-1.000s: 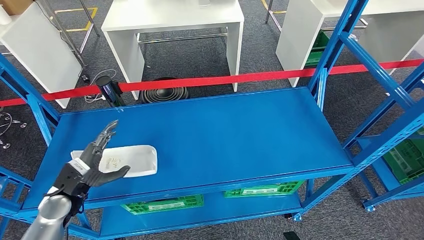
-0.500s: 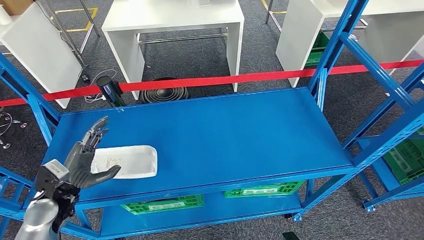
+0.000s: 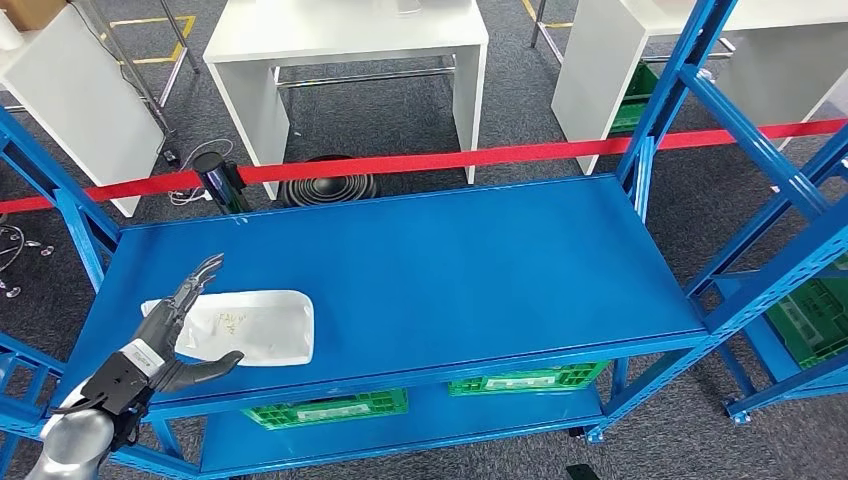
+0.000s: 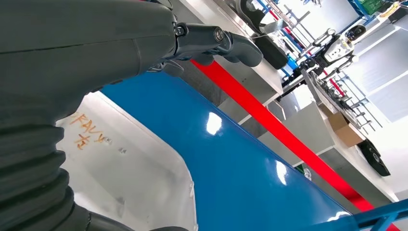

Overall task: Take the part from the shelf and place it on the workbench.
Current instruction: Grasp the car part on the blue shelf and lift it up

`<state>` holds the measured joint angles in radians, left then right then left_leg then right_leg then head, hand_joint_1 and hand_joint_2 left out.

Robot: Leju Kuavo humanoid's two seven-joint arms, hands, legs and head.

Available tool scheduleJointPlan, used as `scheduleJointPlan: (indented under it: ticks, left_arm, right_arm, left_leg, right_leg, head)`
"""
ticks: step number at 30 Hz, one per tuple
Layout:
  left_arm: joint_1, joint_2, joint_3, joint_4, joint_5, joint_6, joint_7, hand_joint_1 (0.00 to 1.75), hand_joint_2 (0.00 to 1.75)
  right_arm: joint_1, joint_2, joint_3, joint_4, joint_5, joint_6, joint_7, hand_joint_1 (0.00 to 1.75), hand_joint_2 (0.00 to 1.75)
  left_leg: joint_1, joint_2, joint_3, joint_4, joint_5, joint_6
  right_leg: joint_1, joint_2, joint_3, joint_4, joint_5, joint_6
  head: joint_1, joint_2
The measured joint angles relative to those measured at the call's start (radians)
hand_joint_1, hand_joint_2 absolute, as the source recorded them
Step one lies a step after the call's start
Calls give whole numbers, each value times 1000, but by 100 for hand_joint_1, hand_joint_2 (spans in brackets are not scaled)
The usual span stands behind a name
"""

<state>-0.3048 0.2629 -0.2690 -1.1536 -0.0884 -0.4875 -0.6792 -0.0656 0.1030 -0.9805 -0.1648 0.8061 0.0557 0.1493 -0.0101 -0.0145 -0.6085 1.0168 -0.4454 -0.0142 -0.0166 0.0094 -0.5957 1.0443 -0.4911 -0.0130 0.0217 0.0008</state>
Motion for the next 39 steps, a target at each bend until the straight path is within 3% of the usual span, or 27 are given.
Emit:
scheduleJointPlan:
  ticks: [9,14,22,31,39]
  left_arm:
    - [0,62,-58,5,-157,-32,13,0,175]
    - [-25,73,-112,24,-219,-16,11,0,175]
    - [-88,73,-222,86,-419,138,55,0,175]
    - [-105,55,-301,150,-590,410,123,0,175]
    - [-108,35,-334,189,-633,462,150,0,175]
  right_arm:
    - [0,0,-6,0,0,-1,8,0,0]
    - [-2,0,-10,0,0,0,7,0,0]
    - [-4,0,-11,0,11,0,5,0,0]
    - [-4,0,-11,0,22,0,8,0,0]
    - [-4,0,-11,0,30,0,7,0,0]
  left_leg:
    - [0,0,0,0,0,0]
    - [0,0,1,0,0,0]
    - [0,0,1,1,0,0]
    - [0,0,1,1,-1,1]
    - [0,0,1,1,-1,1]
  right_leg:
    - [0,0,0,0,0,0]
    - [0,0,0,0,0,0]
    - [0,0,0,0,0,0]
    - [0,0,0,0,0,0]
    - [0,0,0,0,0,0]
  head:
    - [0,0]
    - [0,0]
    - [0,0]
    - [0,0]
    - [0,0]
